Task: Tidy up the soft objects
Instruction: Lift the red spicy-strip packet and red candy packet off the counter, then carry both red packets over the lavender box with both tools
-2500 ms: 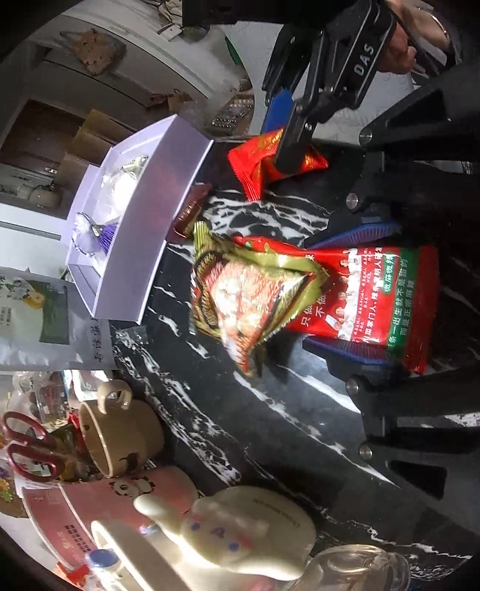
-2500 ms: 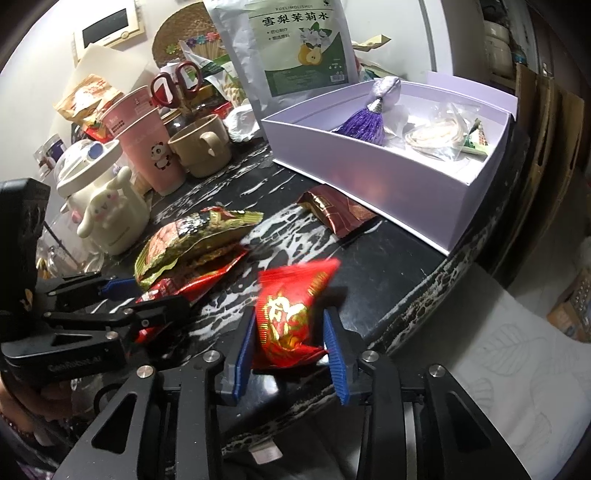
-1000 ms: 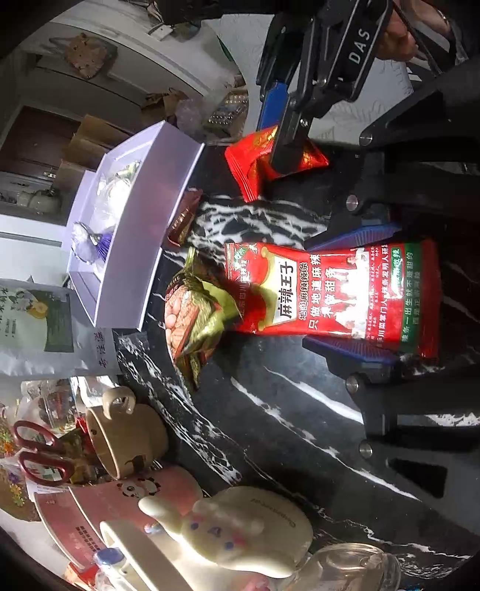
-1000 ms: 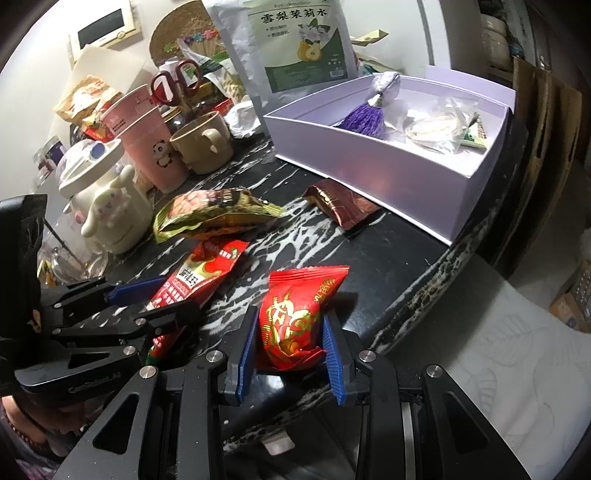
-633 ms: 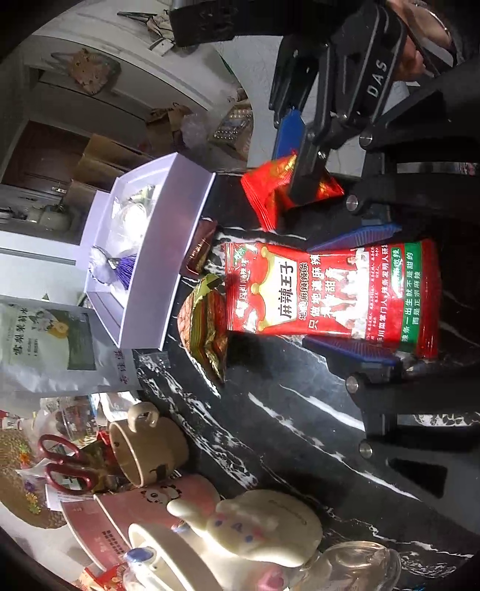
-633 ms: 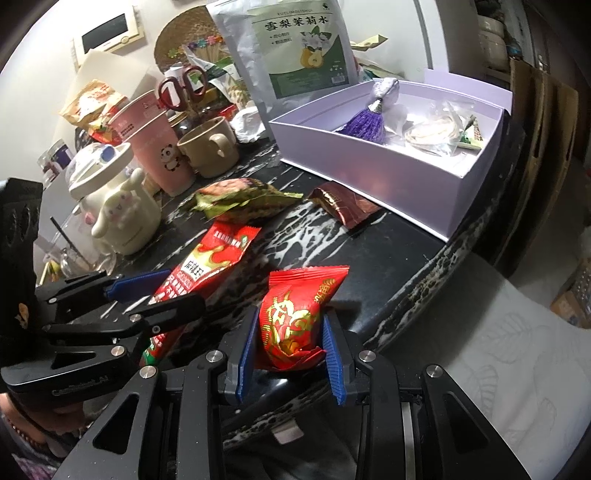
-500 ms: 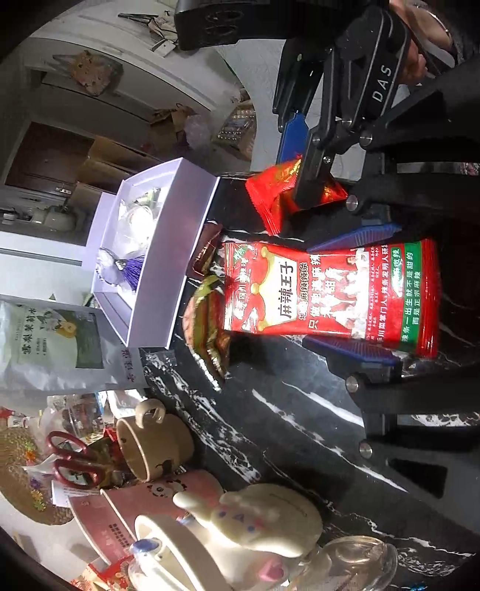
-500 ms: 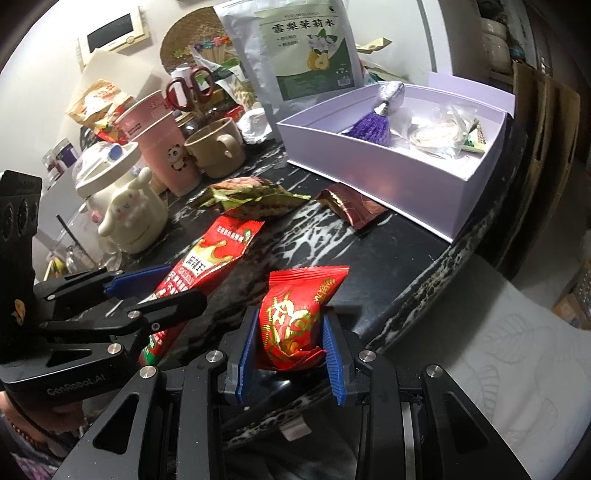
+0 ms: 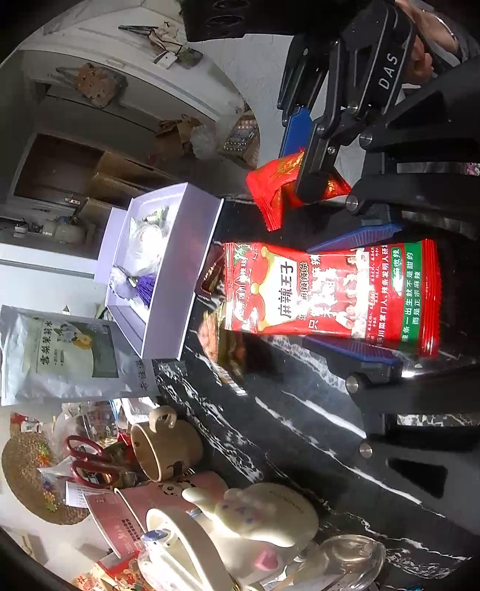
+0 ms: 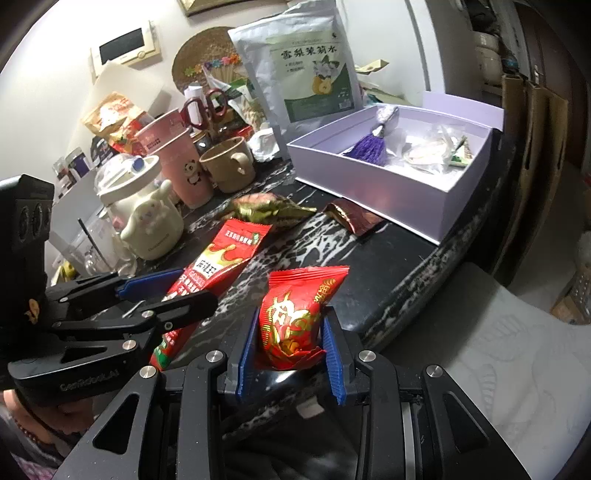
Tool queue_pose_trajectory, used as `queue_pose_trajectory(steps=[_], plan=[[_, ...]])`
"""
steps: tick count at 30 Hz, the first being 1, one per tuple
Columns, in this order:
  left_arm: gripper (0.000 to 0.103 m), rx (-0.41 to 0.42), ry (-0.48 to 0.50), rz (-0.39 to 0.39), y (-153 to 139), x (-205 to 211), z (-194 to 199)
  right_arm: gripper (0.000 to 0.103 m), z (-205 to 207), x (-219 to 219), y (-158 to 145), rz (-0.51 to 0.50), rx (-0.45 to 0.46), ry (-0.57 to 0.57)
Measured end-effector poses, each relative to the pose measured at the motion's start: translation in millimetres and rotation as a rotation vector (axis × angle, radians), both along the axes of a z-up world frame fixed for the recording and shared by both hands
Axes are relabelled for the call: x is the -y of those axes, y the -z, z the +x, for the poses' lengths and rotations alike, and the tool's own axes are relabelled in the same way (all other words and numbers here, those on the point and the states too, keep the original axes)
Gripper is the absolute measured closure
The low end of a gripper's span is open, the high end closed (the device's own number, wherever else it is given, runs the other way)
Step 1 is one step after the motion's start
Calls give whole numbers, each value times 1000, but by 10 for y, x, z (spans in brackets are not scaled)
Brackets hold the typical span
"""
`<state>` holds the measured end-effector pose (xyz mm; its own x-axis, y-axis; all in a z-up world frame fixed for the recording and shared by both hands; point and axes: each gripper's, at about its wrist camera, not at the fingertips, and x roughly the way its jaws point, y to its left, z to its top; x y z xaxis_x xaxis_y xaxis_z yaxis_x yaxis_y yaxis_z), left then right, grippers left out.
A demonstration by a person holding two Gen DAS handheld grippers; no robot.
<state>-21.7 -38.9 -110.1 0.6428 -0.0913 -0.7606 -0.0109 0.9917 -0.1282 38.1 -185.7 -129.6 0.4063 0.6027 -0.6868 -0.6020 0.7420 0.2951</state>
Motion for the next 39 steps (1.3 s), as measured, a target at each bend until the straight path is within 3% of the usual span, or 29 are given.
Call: queue_pose_trajectory(steps=[23,39], plan=[[59,112,136,-6,-410,500,55,70,-249,598,-336,52,66,151],[59,235,185,-16,-944,605,605,70,151,813,-827,95,157,206]])
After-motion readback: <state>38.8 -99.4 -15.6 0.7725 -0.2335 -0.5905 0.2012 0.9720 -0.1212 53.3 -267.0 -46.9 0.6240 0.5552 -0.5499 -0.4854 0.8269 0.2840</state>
